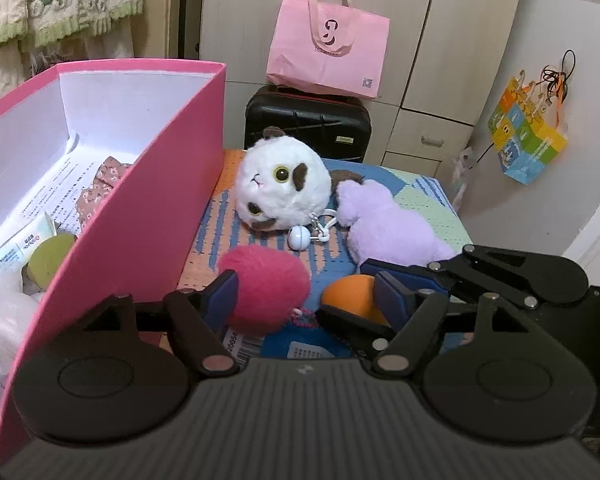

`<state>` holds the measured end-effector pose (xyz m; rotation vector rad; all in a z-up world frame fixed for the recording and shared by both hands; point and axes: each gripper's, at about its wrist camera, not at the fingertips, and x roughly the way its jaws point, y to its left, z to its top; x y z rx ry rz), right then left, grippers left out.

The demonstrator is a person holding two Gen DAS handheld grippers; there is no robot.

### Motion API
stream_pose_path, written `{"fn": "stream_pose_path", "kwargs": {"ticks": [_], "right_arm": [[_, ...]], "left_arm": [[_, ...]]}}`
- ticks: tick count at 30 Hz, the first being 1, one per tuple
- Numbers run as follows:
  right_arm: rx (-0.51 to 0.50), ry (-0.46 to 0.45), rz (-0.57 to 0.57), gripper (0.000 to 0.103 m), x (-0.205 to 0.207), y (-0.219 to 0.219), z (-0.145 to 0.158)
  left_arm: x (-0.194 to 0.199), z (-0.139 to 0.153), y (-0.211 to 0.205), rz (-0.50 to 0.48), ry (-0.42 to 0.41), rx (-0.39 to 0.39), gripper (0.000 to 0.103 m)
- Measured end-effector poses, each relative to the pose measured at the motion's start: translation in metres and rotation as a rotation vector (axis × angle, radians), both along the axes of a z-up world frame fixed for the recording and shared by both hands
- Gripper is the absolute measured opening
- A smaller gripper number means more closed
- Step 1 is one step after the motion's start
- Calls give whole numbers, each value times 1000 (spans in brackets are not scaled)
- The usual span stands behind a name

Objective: Organize soft objects
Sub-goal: 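Grasp the pink pompom with the left gripper while the right grasps the orange sponge, then lift and carry the pompom and orange sponge over the pink box with both grippers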

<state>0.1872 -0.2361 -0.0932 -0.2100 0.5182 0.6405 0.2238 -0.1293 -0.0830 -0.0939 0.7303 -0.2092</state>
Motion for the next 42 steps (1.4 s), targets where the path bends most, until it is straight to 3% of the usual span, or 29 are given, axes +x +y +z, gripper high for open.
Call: {"fn": "stream_pose_path", "kwargs": {"ticks": [4, 11, 15, 17, 20, 27, 37, 42], "right_arm": [[9, -6, -32, 42, -9, -5, -3], [24, 18, -91, 41, -18, -14, -2], [20, 28, -103, 42, -21, -17, -5], [21, 24, -109, 42, -24, -17, -5], [14, 27, -116, 41, -26, -16, -5], [42, 69, -156, 46, -27, -21, -7], [51, 82, -219, 41, -35, -24, -2], [71, 98, -249, 41, -43, -31, 6]], "left_arm": [[-4, 1, -7, 13, -53, 66, 74], [8, -9, -18, -8, -36, 163, 74], [18, -19, -12, 2, 17, 121, 68], [20, -22, -8, 10, 29, 123, 45], [22, -22, -1, 13, 37, 91, 41], [8, -9, 2, -23, -55, 27, 40], [-1, 19, 5, -82, -171, -24, 40], [-7, 30, 10, -111, -143, -21, 40]]}}
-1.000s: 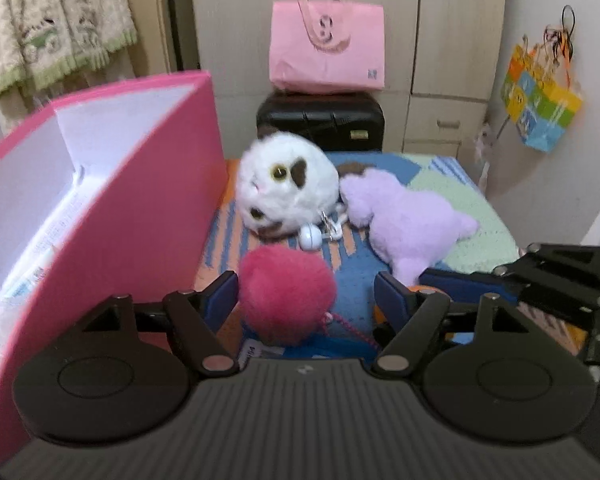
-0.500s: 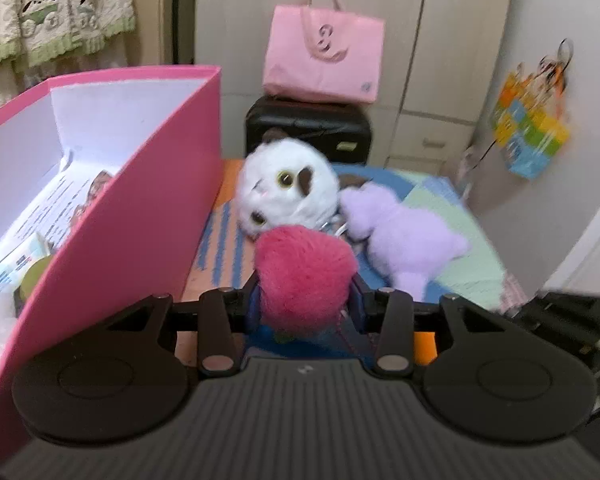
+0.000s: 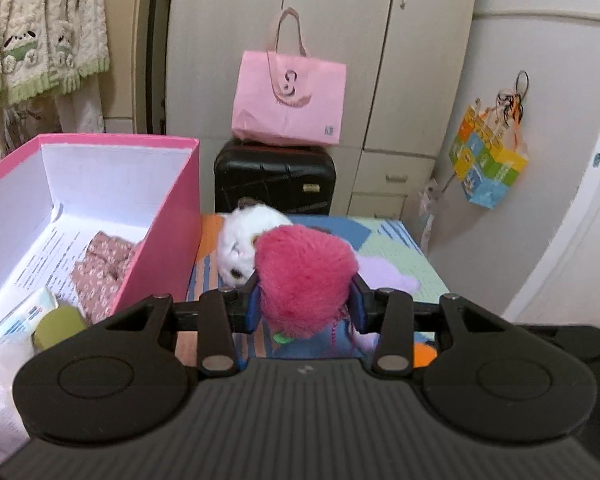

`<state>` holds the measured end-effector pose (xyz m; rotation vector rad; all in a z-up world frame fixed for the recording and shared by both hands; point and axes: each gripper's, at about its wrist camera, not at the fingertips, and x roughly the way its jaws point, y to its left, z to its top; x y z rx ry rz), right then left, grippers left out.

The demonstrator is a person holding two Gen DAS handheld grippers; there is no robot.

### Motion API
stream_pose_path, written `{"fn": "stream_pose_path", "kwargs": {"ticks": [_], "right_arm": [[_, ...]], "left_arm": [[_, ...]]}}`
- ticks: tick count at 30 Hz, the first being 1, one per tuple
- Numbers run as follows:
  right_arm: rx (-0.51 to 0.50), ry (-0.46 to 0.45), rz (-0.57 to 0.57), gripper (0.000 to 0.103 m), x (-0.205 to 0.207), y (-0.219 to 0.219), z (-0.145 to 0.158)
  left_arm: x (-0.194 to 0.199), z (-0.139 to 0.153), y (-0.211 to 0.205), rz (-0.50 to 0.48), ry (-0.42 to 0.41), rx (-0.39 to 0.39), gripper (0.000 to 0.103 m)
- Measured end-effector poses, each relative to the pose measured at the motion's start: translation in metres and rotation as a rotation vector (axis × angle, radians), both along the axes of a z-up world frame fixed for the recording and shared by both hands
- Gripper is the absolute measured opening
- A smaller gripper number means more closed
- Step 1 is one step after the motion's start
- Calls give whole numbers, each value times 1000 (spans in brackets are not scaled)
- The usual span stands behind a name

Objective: Organize soft objects
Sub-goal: 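Lift and carry the pompom and orange sponge over the pink box with both grippers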

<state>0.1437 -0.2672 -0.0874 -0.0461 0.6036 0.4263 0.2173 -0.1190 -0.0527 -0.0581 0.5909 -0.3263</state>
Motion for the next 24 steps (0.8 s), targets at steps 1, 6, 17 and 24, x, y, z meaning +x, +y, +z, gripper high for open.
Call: {"fn": "stream_pose_path", "kwargs": {"ticks": [1, 6, 17, 24], "right_arm": [[-3, 2, -3, 41, -2, 0, 2], [-20, 25, -24, 41, -13, 1, 8], [-7, 119, -31, 41, -45, 9, 21], [2, 165, 4, 41, -62, 21, 30]], "left_arm": [[-2, 1, 1, -8, 16, 5, 40], [-22, -1, 9, -54, 70, 11, 40], [-71, -1, 35, -138, 119, 19, 40], [-93, 0, 52, -204, 165, 8, 40]]}}
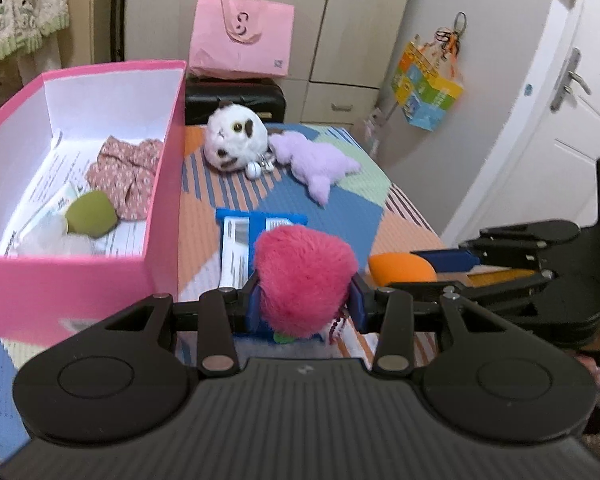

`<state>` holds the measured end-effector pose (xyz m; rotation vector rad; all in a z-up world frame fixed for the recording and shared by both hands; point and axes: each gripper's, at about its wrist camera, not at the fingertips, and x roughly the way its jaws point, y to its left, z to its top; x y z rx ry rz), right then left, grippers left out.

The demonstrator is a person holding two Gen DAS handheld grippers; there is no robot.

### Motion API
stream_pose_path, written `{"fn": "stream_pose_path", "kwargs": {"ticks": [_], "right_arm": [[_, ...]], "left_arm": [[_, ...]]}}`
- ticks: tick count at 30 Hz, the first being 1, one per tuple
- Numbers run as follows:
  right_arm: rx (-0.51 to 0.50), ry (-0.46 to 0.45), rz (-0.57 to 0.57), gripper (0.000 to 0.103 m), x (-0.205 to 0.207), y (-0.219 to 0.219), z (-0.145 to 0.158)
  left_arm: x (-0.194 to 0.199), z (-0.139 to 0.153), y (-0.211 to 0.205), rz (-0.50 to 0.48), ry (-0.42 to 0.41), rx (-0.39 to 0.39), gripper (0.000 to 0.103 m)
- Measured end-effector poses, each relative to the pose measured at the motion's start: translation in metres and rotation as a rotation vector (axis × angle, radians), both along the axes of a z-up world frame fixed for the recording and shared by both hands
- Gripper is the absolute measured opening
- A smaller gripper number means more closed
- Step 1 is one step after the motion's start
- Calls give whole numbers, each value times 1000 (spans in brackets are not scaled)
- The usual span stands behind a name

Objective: Organize soft objects
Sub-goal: 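Lift and carry the pompom and orange sponge over the pink box with both grippers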

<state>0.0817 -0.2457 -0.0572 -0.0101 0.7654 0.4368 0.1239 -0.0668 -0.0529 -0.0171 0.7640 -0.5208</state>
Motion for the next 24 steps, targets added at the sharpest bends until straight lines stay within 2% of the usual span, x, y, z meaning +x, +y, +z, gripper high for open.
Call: {"fn": "stream_pose_path", "kwargs": {"ticks": [6, 18, 24], "right_arm": [[-4, -14, 32, 42, -17, 16, 12], [42, 24, 196, 42, -38, 61, 37], [55, 40, 298, 42, -45, 87, 49]], "left_arm": [[-12, -5, 21, -29, 88, -27, 40], [-46, 11, 77, -49, 161, -39, 40], [-59, 18, 100, -56, 201, -15, 40]]}}
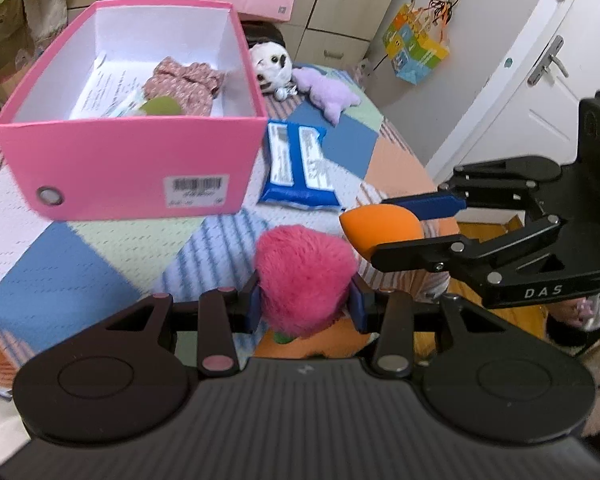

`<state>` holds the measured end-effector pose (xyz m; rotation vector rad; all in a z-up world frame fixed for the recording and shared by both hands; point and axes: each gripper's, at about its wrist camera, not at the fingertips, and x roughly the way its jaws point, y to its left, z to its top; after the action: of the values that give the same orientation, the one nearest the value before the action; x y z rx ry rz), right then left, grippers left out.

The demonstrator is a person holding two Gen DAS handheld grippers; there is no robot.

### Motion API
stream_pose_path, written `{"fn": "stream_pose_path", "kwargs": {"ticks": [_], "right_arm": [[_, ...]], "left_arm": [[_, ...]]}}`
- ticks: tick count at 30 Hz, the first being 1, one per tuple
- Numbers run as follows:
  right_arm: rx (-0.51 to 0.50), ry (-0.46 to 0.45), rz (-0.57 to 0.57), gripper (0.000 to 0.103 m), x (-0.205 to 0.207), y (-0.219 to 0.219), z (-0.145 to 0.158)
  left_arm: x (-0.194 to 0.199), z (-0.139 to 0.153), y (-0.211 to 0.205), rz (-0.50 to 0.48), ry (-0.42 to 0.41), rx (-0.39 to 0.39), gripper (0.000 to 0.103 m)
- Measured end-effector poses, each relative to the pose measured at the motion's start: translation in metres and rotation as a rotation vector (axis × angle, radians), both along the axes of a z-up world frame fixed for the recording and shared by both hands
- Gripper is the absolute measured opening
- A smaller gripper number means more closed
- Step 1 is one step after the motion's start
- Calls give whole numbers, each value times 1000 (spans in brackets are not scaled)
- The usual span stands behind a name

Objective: Organize soft objects
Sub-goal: 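Lift and carry the pompom and orange sponge over the pink box with both grippers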

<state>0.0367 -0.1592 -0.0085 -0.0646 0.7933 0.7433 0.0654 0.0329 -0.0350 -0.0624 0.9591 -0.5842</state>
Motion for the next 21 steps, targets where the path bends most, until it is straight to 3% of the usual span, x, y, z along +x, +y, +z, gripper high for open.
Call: {"fn": "stream_pose_path", "kwargs": {"ticks": [10, 21], "right_arm": [[12, -44, 100, 42, 3, 38, 27], [49, -124, 109, 42, 44, 56, 60]], "left_arm": [[-12, 33, 30, 10, -100, 47, 41], [29, 57, 54, 37, -197, -10, 41]]}}
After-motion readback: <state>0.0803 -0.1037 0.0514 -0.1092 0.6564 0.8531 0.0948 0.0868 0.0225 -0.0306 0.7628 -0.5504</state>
